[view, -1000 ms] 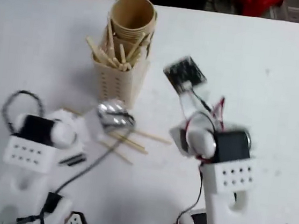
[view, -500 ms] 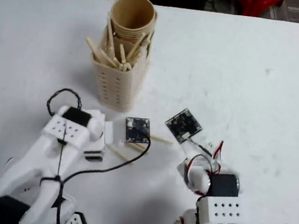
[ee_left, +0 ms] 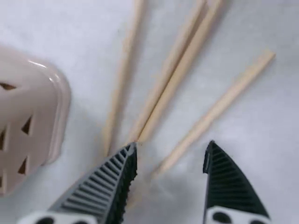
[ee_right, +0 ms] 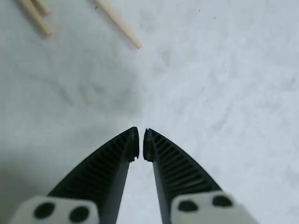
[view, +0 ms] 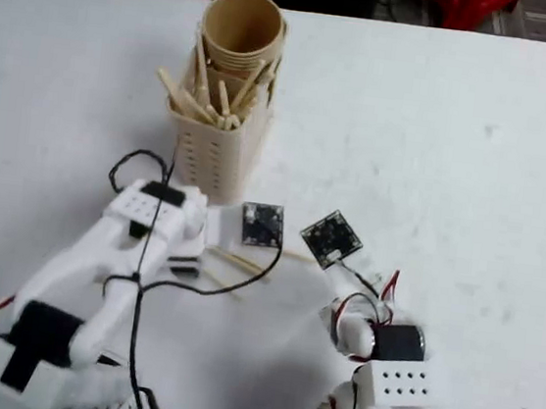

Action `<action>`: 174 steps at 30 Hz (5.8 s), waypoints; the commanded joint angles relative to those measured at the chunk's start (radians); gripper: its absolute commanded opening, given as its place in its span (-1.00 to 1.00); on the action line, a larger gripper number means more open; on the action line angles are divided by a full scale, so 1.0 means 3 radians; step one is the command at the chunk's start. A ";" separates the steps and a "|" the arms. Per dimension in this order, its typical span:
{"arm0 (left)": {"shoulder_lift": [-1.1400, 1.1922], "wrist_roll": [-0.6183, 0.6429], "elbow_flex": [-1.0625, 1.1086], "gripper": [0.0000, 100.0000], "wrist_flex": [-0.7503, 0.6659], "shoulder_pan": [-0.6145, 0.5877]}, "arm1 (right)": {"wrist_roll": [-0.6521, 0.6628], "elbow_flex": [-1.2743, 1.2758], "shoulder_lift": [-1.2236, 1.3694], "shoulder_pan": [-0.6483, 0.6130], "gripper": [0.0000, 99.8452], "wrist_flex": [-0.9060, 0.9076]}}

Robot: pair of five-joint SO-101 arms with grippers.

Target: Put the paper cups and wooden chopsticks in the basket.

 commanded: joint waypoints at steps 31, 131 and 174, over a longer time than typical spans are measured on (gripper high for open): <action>0.0928 0.1637 -0.0951 -0.85 0.0726 0.0115 | -0.0036 0.0072 -0.0043 0.0038 -0.92 -0.0151; -0.1025 0.3815 -0.2885 -0.68 0.0225 -0.0284 | -0.0036 0.0235 -0.0043 0.0269 -0.93 -0.0396; 0.0156 0.1320 -0.0997 -0.69 0.0031 -0.3220 | 0.1724 -0.2383 0.3342 -0.0857 -0.48 -0.1031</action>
